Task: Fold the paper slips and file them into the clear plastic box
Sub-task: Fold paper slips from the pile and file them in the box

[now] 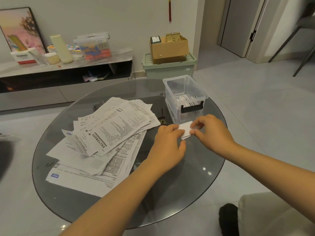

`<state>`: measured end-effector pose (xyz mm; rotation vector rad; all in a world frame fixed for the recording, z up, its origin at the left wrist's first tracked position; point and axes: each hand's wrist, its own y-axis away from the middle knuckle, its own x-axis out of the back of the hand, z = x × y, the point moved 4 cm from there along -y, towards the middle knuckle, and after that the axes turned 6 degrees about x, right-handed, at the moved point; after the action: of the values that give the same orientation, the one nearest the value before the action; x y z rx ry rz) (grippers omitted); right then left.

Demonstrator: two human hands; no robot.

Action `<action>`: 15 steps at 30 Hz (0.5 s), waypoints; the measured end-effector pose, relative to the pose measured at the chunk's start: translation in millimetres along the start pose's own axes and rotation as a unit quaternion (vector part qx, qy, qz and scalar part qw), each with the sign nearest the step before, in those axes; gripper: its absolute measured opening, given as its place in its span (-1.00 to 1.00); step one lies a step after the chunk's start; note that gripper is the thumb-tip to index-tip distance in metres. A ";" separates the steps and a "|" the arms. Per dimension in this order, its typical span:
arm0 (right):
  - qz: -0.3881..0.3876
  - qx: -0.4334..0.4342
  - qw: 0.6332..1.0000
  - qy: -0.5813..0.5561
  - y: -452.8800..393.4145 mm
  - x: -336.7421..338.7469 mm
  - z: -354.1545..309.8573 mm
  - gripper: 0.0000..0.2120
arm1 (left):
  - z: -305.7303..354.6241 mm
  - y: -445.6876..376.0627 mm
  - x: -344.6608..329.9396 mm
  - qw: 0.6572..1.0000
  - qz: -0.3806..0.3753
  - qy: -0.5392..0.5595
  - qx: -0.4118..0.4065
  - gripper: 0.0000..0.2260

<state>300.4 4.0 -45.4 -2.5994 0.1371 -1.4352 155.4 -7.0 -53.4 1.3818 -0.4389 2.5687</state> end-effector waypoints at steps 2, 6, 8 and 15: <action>0.011 0.009 1.000 0.014 3.5 2.5 -5.2 -0.87 | -2.3 2.0 5.9 1.000 0.026 0.017 -0.001 -0.68; 0.024 0.045 0.998 0.021 9.2 3.3 -21.5 -0.92 | -8.5 9.0 21.5 0.997 0.075 0.033 -0.013 -0.70; 0.026 0.069 0.997 0.019 12.1 1.8 -32.2 -0.93 | -11.8 13.4 28.5 0.996 0.085 0.029 -0.014 -0.72; 0.009 0.129 0.992 0.000 19.4 -10.0 -69.4 -0.89 | -32.2 24.6 55.1 0.990 0.101 -0.078 0.054 -0.66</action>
<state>236.3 -20.6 -21.1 -2.3831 -0.0235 -1.3488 92.7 -17.3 -28.2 1.6635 -0.4961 2.6889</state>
